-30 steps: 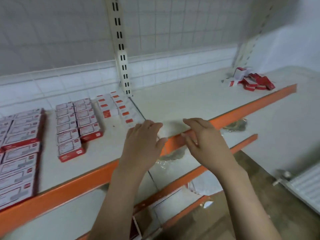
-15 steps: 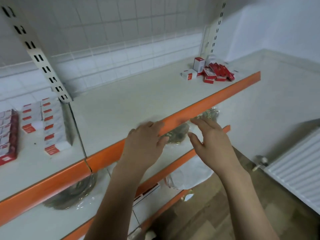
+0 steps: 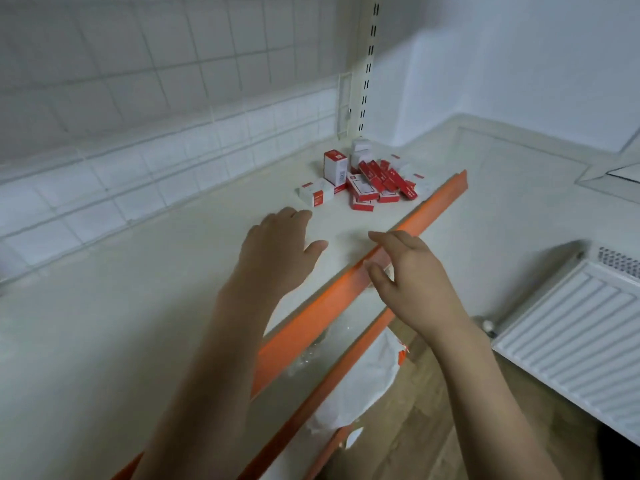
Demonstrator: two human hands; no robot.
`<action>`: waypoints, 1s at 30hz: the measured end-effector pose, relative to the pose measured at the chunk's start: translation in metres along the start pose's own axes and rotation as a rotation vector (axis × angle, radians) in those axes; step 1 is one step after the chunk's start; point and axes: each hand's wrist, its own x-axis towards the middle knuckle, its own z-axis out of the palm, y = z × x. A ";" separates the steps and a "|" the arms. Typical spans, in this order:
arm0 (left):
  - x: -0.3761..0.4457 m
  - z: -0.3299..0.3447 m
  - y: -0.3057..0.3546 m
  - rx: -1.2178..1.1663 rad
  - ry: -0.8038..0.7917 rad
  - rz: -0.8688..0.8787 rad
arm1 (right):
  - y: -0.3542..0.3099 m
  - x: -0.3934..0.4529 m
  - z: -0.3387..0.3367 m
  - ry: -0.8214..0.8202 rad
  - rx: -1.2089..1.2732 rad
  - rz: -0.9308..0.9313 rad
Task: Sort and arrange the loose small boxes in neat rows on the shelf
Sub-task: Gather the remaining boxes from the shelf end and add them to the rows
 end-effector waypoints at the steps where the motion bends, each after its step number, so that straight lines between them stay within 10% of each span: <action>1: 0.015 0.001 0.002 0.022 0.005 0.014 | 0.005 0.005 0.000 0.003 -0.002 0.010; 21: 0.158 0.058 0.000 0.177 -0.152 -0.231 | 0.101 0.094 -0.021 -0.044 0.008 -0.137; 30: 0.106 0.032 0.019 0.110 0.121 -0.262 | 0.072 0.179 -0.011 -0.142 -0.020 -0.404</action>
